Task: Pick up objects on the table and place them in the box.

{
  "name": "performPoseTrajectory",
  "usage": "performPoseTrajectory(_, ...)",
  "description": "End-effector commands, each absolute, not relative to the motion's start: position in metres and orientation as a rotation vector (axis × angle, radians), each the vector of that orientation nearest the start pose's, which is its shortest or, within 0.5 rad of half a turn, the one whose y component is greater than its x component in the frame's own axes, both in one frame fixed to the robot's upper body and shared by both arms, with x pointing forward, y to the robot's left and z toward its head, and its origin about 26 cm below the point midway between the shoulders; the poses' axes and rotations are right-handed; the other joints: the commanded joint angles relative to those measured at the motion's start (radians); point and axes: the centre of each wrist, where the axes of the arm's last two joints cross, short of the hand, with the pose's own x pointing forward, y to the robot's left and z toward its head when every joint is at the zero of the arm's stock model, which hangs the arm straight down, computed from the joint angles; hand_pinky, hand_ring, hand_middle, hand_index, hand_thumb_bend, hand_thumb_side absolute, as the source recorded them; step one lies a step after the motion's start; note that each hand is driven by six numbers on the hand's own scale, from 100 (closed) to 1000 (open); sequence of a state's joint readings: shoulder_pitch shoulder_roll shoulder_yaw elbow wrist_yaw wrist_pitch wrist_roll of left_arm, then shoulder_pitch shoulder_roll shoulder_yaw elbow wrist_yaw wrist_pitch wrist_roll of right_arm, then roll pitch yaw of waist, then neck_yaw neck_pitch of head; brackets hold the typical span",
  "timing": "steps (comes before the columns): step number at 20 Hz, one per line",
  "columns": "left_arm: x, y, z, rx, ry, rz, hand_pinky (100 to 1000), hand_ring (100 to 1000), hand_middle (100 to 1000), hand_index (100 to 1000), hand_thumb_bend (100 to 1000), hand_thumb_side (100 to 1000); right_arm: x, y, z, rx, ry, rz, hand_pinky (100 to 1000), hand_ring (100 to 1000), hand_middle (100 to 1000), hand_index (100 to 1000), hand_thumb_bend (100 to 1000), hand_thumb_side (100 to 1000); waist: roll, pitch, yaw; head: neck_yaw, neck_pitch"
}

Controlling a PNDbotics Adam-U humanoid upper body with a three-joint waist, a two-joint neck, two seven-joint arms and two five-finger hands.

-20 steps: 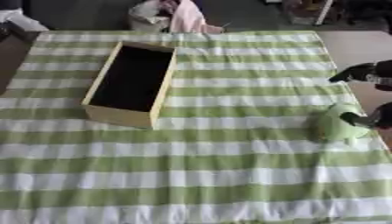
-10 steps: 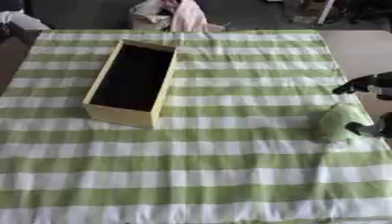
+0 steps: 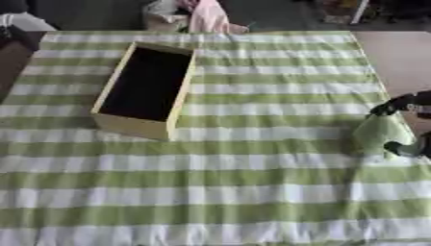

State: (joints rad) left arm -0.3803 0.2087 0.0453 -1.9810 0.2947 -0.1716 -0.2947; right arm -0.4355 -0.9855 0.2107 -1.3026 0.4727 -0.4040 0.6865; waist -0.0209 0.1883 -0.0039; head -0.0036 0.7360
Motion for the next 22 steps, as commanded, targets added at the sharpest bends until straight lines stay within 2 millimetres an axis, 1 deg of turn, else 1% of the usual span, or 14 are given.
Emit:
performPoseTrajectory(1, 0.307, 0.243, 0.221, -0.412, -2.507, -0.468, 509, 750, 705, 789, 100, 731, 0.358, -0.450, 0.190, -0.623, -0.972, 1.810, 1000, 922, 896, 1000, 256, 533, -0.001, -0.012, 0.001, -0.005, -0.009)
performPoseTrajectory(7, 0.307, 0.242, 0.220, -0.417, -2.502, -0.469, 508, 751, 707, 790, 100, 734, 0.364, -0.451, 0.184, -0.693, -0.950, 1.795, 1000, 921, 894, 1000, 298, 576, 0.000, -0.008, 0.003, -0.006, -0.011)
performPoseTrajectory(9, 0.307, 0.242, 0.220, -0.419, -2.500, -0.470, 508, 752, 707, 790, 100, 727, 0.365, -0.451, 0.182, -0.725, -0.944, 1.800, 1000, 921, 895, 1000, 315, 615, 0.000, -0.006, 0.002, -0.006, -0.011)
performPoseTrajectory(13, 0.307, 0.242, 0.220, -0.426, -2.495, -0.474, 508, 751, 708, 790, 100, 736, 0.366, -0.449, 0.176, -0.756, -0.925, 1.817, 991, 898, 873, 1000, 341, 657, 0.000, -0.004, 0.003, -0.008, -0.013)
performPoseTrajectory(14, 0.307, 0.242, 0.220, -0.427, -2.495, -0.475, 508, 751, 708, 790, 100, 737, 0.367, -0.448, 0.175, -0.760, -0.920, 1.823, 966, 878, 853, 992, 345, 665, 0.001, -0.002, 0.003, -0.008, -0.014)
performPoseTrajectory(16, 0.307, 0.242, 0.220, -0.427, -2.495, -0.477, 507, 752, 709, 791, 100, 738, 0.368, -0.446, 0.172, -0.765, -0.914, 1.831, 945, 857, 828, 984, 350, 671, 0.002, 0.000, 0.003, -0.009, -0.014)
performPoseTrajectory(18, 0.307, 0.242, 0.219, -0.430, -2.492, -0.479, 507, 752, 709, 791, 100, 739, 0.369, -0.445, 0.169, -0.769, -0.915, 1.830, 917, 827, 793, 967, 349, 660, 0.003, 0.003, 0.003, -0.010, -0.014)
performPoseTrajectory(20, 0.307, 0.242, 0.219, -0.433, -2.488, -0.483, 506, 753, 710, 791, 100, 741, 0.370, -0.444, 0.166, -0.769, -0.917, 1.823, 877, 782, 729, 925, 328, 649, 0.003, 0.005, 0.003, -0.010, -0.014)
performPoseTrajectory(22, 0.307, 0.242, 0.219, -0.435, -2.487, -0.485, 507, 753, 710, 791, 100, 741, 0.371, -0.443, 0.164, -0.770, -0.929, 1.807, 855, 757, 691, 903, 319, 648, 0.004, 0.007, 0.003, -0.010, -0.013)
